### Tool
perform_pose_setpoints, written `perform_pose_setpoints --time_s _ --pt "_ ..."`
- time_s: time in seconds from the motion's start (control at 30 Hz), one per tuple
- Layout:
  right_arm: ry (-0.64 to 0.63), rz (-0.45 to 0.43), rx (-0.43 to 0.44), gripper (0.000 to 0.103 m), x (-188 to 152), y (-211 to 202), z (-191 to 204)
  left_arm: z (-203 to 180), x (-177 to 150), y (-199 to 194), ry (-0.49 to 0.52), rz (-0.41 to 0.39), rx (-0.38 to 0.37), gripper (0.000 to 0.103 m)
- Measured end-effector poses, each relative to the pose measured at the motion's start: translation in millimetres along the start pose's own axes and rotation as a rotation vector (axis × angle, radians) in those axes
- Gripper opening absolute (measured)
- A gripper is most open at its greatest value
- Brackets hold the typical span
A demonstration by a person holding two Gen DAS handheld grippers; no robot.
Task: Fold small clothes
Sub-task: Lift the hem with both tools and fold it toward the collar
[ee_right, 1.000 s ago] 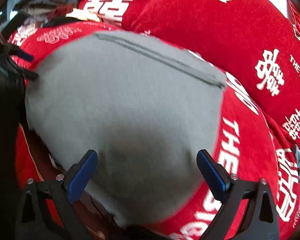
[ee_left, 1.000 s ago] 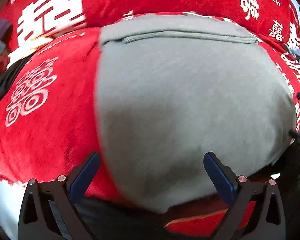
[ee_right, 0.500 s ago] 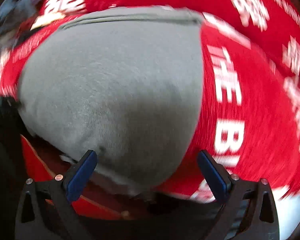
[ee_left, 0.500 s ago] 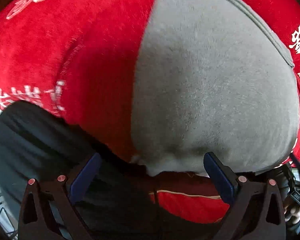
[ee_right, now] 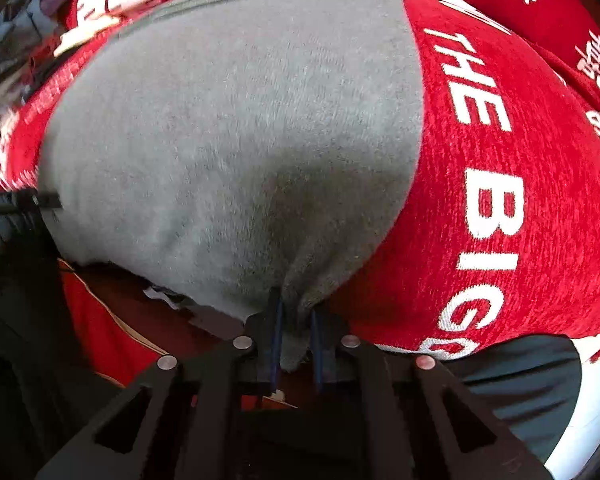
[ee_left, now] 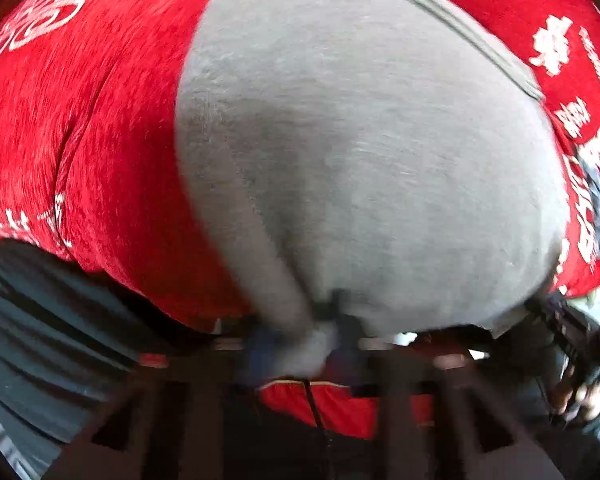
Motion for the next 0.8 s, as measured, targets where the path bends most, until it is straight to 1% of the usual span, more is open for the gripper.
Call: perform_pose_setpoints --time_s 0.03,0.1,0.17,0.2,0.23,0.27,0.33,0.37,0.4,0.43,0.47,0.5,0.53,0.6,0.63,0.7,0.73,0.77,0.8 --pt "0.002 -0.03 0.027 0.01 3.1 -7.0 0.8 1.5 5.9 -8.0 0.013 -0.014 -0.005 0.017" --pt "-0.002 -0.107 0.063 0.009 11.4 -26.8 0.7 -2.7 9.1 -22.7 0.033 -0.048 -0.039 0.016" --pt "0.001 -0.178 0.086 0.009 23.6 -45.3 -2.3 -12.0 18.7 -44.6 0.056 -0.107 -0.079 0.015" --pt "0.005 -0.219 0.091 0.009 33.1 -55.3 -5.4 -17.2 12.2 -53.8 0.062 -0.131 -0.093 0.015" --pt "0.008 -0.258 0.09 0.009 43.8 -62.9 -9.7 -23.7 23.1 -66.4 0.071 -0.172 -0.112 0.015" --pt "0.012 -0.299 0.079 0.009 58.8 -70.5 -15.1 -27.3 33.7 -72.1 0.072 -0.193 -0.123 0.015" --pt "0.025 -0.35 0.051 0.009 81.7 -75.6 -23.7 -35.4 62.3 -82.8 0.058 -0.239 -0.157 0.015" --pt "0.044 -0.369 0.049 0.009 96.8 -72.8 -30.4 -37.9 70.8 -84.7 0.047 -0.254 -0.17 0.015" --pt "0.061 -0.374 0.054 0.009 107.4 -67.6 -30.0 -39.3 84.1 -83.7 0.025 -0.26 -0.18 0.015" --pt "0.076 -0.371 0.057 0.009 116.0 -63.0 -35.5 -38.9 89.9 -82.8 0.012 -0.256 -0.183 0.015" --pt "0.084 -0.362 0.057 0.009 121.5 -55.7 -39.4 -36.7 101.8 -75.8 -0.012 -0.24 -0.191 0.015" --pt "0.083 -0.344 0.054 0.009 126.8 -43.0 -40.8 -40.7 100.4 -67.6 -0.029 -0.227 -0.194 0.015" --pt "0.079 -0.329 0.046 0.009 128.8 -36.4 -40.3 -37.4 105.9 -61.2 -0.05 -0.203 -0.201 0.015" --pt "0.08 -0.294 0.043 0.01 127.5 -23.4 -41.3 -33.0 104.3 -55.3 -0.08 -0.173 -0.224 0.017" --pt "0.087 -0.288 0.056 0.013 126.4 -19.5 -39.9 -32.8 104.8 -57.6 -0.086 -0.173 -0.241 0.019" --pt "0.11 -0.296 0.084 0.017 119.9 -22.2 -43.5 -25.5 95.6 -63.3 -0.099 -0.164 -0.275 0.019" --pt "0.115 -0.297 0.099 0.021 117.0 -23.1 -43.6 -21.6 90.0 -65.2 -0.101 -0.158 -0.279 0.019" --pt "0.119 -0.3 0.11 0.024 114.7 -24.5 -44.1 -18.4 86.2 -66.6 -0.099 -0.153 -0.273 0.024" --pt "0.121 -0.302 0.107 0.027 112.1 -26.5 -44.8 -13.8 82.6 -67.6 -0.096 -0.154 -0.262 0.047"
Point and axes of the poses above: each gripper's, at about its wrist camera, not at the fingertips, and y roughly the way its jaws point, z to its left, x to its top, the point moved 6 cm from there along y, roughly the way its jaws point, and after that the axes turned 13 degrees about -y, right-handed, at the moved point
